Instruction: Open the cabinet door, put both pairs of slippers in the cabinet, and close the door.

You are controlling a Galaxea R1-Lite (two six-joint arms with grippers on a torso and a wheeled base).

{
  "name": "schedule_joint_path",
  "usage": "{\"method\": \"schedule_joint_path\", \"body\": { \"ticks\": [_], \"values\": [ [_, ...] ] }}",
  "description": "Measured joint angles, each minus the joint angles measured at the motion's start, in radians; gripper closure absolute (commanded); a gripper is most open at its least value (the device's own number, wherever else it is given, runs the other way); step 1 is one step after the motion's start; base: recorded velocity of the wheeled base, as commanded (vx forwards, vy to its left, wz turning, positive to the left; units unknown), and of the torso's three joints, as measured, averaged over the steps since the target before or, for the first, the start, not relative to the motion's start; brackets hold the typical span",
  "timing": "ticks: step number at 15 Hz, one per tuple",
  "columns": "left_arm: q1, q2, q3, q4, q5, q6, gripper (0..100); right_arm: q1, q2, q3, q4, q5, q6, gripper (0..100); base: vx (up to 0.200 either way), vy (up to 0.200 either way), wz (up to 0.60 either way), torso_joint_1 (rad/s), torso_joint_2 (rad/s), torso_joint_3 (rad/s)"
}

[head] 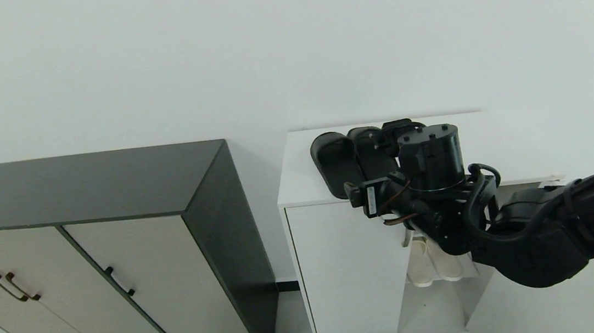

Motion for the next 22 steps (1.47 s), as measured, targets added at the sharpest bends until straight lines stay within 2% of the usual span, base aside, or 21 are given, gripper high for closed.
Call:
{"method": "schedule_joint_path", "body": {
  "ticks": [5, 14, 22],
  "values": [
    [0.0, 0.0, 0.0, 0.0, 0.0, 0.0, 100, -0.003, 0.033, 0.011, -0.056, 0.0, 0.0, 0, 0.2, 0.0, 0.0, 0.009, 0.0, 0.004],
    [0.0, 0.0, 0.0, 0.0, 0.0, 0.0, 100, -0.019, 0.15, -0.005, -0.196, 0.0, -0.011, 0, 0.0, 0.0, 0.0, 0.0, 0.0, 0.0],
    [0.0, 0.0, 0.0, 0.0, 0.0, -0.003, 100, -0.058, 0.268, -0.184, -0.212, 0.001, -0.077, 0, 0.0, 0.0, 0.0, 0.0, 0.0, 0.0]
  ]
}}
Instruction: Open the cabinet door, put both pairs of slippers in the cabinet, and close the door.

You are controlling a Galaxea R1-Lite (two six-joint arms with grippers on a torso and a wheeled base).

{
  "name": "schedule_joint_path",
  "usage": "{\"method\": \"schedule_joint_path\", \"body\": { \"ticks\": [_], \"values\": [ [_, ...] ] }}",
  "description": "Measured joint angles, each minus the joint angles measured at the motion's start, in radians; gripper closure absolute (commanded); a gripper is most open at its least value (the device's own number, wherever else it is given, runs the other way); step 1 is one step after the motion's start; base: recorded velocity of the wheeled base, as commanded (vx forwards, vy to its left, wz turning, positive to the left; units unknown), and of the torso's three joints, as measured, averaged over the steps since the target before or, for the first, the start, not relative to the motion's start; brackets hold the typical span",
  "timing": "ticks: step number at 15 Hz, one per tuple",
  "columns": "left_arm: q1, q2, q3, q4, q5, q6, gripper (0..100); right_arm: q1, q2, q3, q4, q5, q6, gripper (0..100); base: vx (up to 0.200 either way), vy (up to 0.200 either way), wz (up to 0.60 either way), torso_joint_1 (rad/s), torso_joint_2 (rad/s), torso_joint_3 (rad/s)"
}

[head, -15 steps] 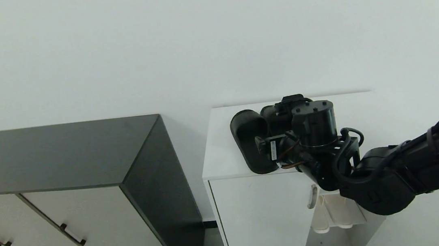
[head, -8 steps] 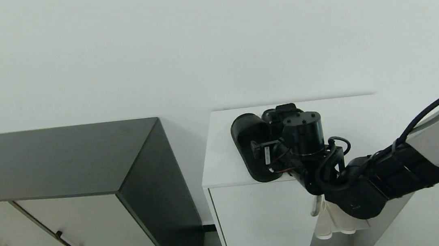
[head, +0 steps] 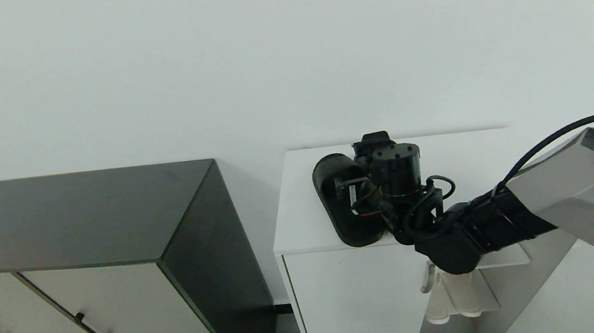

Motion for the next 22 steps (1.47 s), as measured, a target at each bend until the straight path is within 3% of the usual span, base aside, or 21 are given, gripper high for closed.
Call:
{"method": "schedule_joint_path", "body": {
  "ticks": [4, 5, 13, 22],
  "values": [
    [0.0, 0.0, 0.0, 0.0, 0.002, -0.001, 100, -0.02, 0.057, -0.064, 0.022, 0.002, -0.001, 0, 0.0, 0.0, 0.0, 0.0, 0.0, 0.0],
    [0.0, 0.0, 0.0, 0.0, 0.002, -0.001, 100, -0.026, 0.066, -0.078, 0.027, 0.003, -0.001, 100, 0.0, 0.0, 0.0, 0.0, 0.0, 0.0],
    [0.0, 0.0, 0.0, 0.0, 0.002, 0.0, 100, -0.019, 0.027, -0.076, 0.036, 0.0, -0.002, 100, 0.0, 0.0, 0.0, 0.0, 0.0, 0.0],
    [0.0, 0.0, 0.0, 0.0, 0.002, 0.0, 100, 0.111, -0.312, 0.322, 0.024, -0.035, 0.014, 100, 0.0, 0.0, 0.0, 0.0, 0.0, 0.0]
  ]
}}
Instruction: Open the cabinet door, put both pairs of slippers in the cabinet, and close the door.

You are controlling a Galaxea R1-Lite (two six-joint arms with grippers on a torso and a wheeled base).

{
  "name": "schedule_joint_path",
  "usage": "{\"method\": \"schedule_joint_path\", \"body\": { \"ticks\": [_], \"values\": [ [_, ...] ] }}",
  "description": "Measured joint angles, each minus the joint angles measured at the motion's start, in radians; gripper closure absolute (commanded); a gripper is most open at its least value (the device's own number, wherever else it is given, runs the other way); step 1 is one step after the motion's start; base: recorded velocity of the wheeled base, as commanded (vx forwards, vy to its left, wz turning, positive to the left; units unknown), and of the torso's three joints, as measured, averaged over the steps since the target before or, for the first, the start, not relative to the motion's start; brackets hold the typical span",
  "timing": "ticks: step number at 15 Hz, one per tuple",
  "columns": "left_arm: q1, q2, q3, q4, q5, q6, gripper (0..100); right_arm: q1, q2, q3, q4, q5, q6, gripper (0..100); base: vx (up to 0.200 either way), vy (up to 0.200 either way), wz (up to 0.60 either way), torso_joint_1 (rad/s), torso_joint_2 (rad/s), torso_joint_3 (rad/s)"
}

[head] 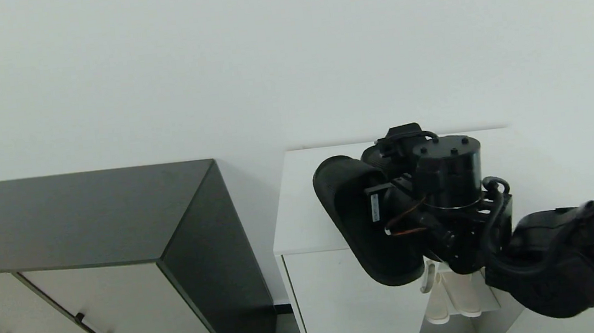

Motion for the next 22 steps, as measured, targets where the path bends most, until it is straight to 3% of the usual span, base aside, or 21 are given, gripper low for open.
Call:
{"method": "schedule_joint_path", "body": {
  "ticks": [7, 12, 22],
  "values": [
    [0.0, 0.0, 0.0, 0.0, -0.001, 0.003, 100, 0.114, -0.141, 0.197, -0.012, 0.001, 0.023, 100, 0.0, 0.0, 0.0, 0.0, 0.0, 0.0],
    [0.0, 0.0, 0.0, 0.0, -0.003, 0.004, 100, 0.134, -0.137, 0.221, -0.025, 0.002, 0.024, 100, 0.0, 0.0, 0.0, 0.0, 0.0, 0.0],
    [0.0, 0.0, 0.0, 0.0, -0.003, 0.003, 100, 0.132, -0.119, 0.224, -0.029, 0.001, 0.025, 100, -0.18, 0.0, 0.0, 0.004, 0.0, 0.001]
  ]
}}
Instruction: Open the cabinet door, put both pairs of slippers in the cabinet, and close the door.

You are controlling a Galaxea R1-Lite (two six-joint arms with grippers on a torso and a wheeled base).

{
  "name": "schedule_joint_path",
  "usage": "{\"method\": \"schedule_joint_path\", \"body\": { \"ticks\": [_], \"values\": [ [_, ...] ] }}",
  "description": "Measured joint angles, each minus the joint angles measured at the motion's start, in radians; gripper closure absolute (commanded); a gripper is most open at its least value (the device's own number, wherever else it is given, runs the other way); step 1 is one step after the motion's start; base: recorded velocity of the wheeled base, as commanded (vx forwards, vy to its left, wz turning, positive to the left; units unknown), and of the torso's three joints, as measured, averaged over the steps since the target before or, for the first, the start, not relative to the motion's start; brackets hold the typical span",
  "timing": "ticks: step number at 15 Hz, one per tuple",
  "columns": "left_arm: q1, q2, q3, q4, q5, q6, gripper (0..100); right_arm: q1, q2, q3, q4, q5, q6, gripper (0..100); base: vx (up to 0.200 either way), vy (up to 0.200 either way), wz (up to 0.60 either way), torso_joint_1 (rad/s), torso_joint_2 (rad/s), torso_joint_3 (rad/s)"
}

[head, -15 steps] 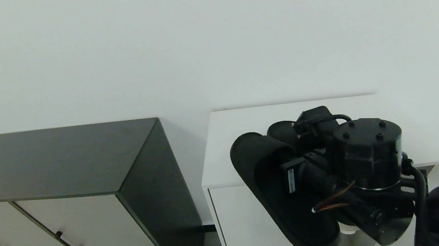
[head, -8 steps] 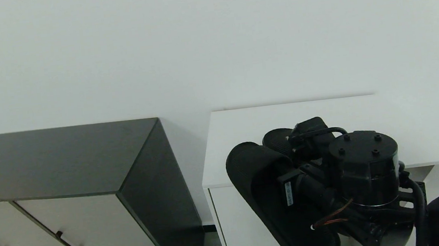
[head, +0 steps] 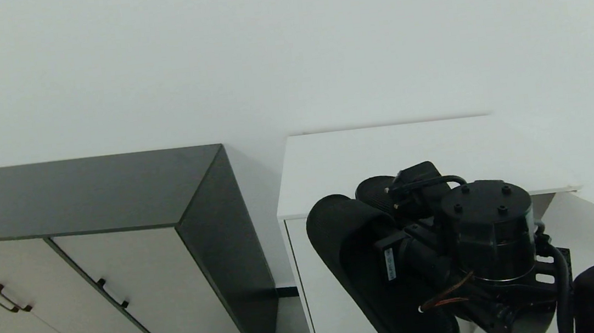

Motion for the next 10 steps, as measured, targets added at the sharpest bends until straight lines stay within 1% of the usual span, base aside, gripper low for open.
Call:
{"method": "schedule_joint_path", "body": {
  "ticks": [7, 10],
  "values": [
    [0.0, 0.0, 0.0, 0.0, 0.001, -0.002, 100, -0.021, -0.026, 0.047, 0.001, 0.008, -0.002, 100, 0.0, 0.0, 0.0, 0.0, 0.0, 0.0],
    [0.0, 0.0, 0.0, 0.0, 0.002, -0.003, 100, -0.053, -0.059, 0.082, 0.003, 0.028, -0.01, 100, 0.0, 0.0, 0.0, 0.0, 0.0, 0.0]
  ]
}}
